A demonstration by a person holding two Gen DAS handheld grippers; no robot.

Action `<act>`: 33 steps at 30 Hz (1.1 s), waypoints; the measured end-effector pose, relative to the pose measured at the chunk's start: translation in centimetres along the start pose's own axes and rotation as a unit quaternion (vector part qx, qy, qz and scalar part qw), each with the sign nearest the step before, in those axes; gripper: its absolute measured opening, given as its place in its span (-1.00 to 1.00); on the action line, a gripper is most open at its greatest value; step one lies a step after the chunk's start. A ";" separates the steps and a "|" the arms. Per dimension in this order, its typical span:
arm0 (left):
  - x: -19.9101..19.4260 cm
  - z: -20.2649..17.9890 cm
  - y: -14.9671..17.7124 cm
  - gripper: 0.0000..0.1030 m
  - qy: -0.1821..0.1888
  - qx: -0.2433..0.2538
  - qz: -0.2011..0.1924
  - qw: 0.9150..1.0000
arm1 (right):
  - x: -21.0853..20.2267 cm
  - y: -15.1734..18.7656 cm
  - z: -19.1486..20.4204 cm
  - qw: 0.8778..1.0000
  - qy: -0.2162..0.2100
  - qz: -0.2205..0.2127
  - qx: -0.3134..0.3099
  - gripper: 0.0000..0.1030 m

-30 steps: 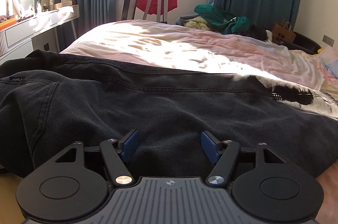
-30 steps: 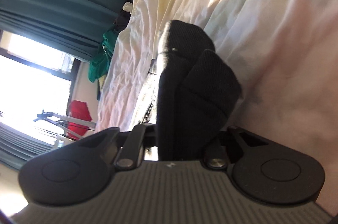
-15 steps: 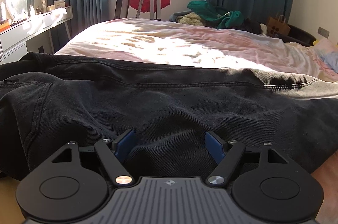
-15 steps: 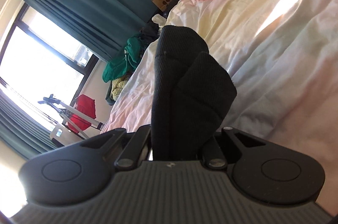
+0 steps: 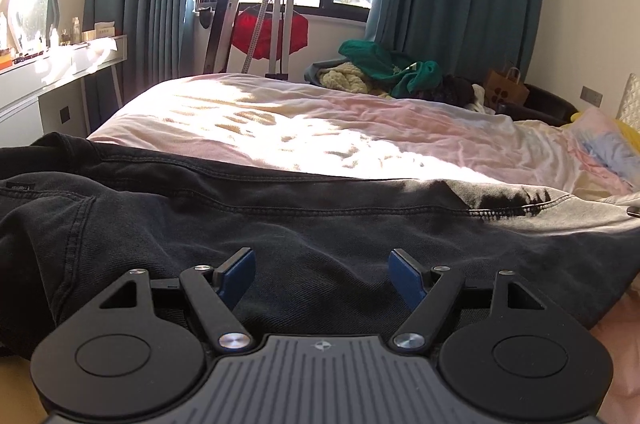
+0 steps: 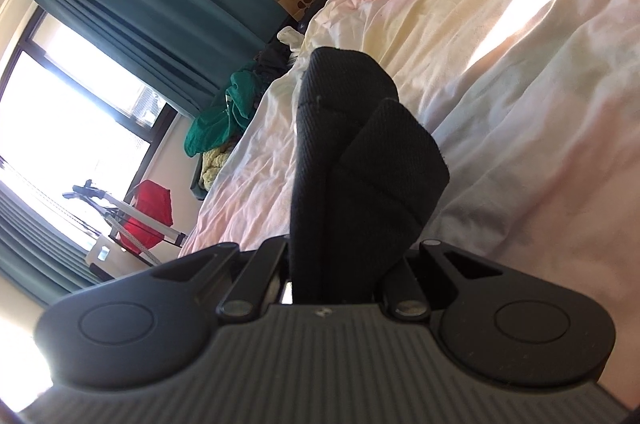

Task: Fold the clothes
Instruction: 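Lift the pant leg with the right gripper and carry it over the folded pants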

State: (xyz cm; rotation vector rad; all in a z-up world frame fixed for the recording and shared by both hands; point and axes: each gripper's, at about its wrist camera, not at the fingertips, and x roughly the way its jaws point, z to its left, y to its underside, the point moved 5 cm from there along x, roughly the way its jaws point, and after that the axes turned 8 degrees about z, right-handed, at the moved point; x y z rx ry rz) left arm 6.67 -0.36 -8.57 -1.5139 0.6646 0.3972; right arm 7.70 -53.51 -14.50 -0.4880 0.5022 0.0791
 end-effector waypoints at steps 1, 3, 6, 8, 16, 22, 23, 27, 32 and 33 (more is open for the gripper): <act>-0.1 0.1 -0.2 0.46 -0.008 0.001 -0.002 1.000 | 0.0 0.0 0.0 1.000 0.001 0.000 0.000 -0.81; 0.2 0.3 -0.3 0.46 -0.037 0.009 0.007 0.999 | -0.1 0.1 -0.1 1.000 0.002 0.000 0.000 -0.81; 0.9 0.6 -0.3 0.46 -0.086 0.029 0.031 0.995 | -0.1 0.1 0.4 1.000 0.008 -0.002 -0.015 -0.81; 1.9 0.6 0.4 0.46 -0.100 0.049 0.059 0.992 | -0.1 0.2 1.0 0.999 0.014 -0.006 -0.036 -0.81; 3.4 1.6 1.1 0.48 -0.084 0.040 0.090 0.992 | -1.0 1.2 6.2 0.983 0.023 -0.045 -0.179 -0.81; 3.4 1.8 1.0 0.48 -0.081 0.039 0.088 0.992 | -1.5 2.9 10.3 0.955 0.022 -0.070 -0.286 -0.81; 3.1 1.9 0.7 0.48 -0.077 0.030 0.080 0.993 | -1.6 3.3 10.8 0.951 0.021 -0.072 -0.301 -0.81; 1.0 3.2 -0.9 0.48 -0.060 -0.022 0.045 0.997 | -1.9 4.4 12.3 0.937 0.010 -0.077 -0.339 -0.81; 0.0 3.6 -1.7 0.48 -0.086 -0.024 0.032 0.995 | -2.1 6.1 14.2 0.920 0.008 -0.081 -0.383 -0.81; 0.1 3.4 -1.7 0.48 -0.087 -0.016 0.035 0.995 | -2.1 6.6 14.8 0.916 0.007 -0.082 -0.393 -0.81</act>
